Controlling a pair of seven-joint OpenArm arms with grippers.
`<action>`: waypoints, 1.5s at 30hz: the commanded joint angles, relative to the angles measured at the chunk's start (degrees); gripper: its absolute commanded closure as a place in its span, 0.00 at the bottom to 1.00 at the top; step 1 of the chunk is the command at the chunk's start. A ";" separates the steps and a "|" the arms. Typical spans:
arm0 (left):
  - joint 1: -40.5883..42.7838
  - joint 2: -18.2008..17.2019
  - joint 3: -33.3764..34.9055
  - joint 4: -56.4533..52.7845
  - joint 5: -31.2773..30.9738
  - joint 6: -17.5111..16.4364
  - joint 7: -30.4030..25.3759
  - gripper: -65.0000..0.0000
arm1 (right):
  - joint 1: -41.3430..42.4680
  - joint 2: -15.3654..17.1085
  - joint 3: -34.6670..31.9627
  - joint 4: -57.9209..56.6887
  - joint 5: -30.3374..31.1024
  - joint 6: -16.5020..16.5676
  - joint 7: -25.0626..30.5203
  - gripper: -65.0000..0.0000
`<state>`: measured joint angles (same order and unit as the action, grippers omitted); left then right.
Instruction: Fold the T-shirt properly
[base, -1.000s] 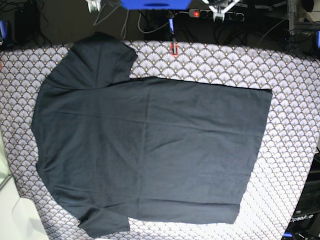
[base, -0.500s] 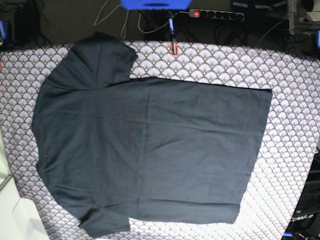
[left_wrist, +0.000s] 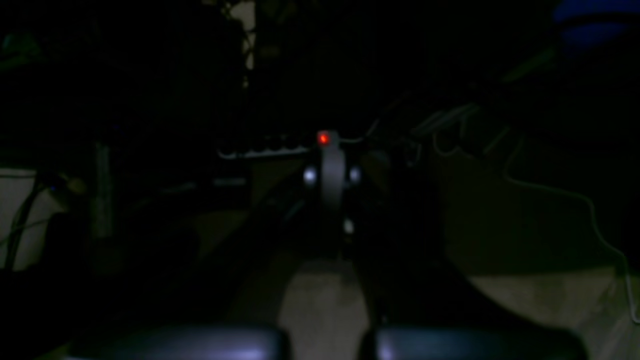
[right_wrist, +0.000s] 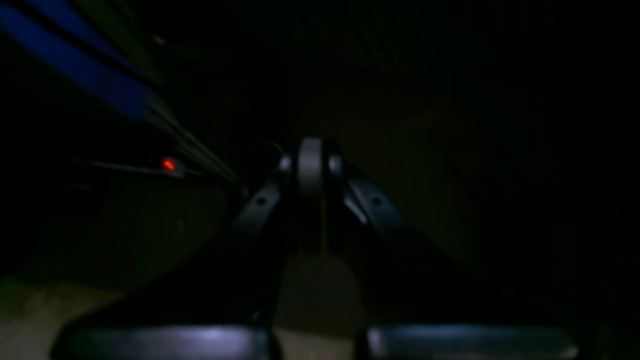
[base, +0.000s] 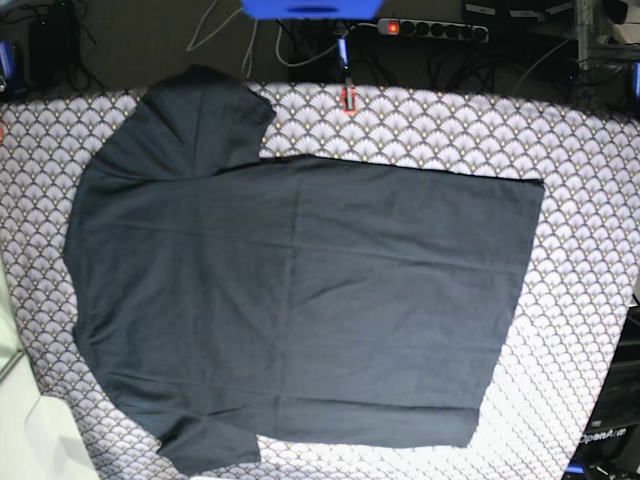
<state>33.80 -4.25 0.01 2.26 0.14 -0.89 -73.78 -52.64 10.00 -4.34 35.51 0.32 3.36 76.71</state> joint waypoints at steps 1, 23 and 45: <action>2.81 -0.19 -0.05 2.00 -0.19 0.05 -1.61 1.00 | -2.79 0.24 0.16 3.66 0.08 0.38 0.88 1.00; 32.62 -16.89 -1.11 93.52 -22.16 0.84 33.73 1.00 | -19.67 5.08 -0.10 75.22 0.43 0.47 -49.32 1.00; 13.98 -10.56 -19.48 111.36 -23.66 0.23 80.77 1.00 | -3.75 5.52 4.56 77.15 29.62 16.91 -71.92 0.63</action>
<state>47.53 -14.31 -19.05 112.81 -23.44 -0.43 8.47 -56.10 14.98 -0.01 111.74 29.47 19.11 3.38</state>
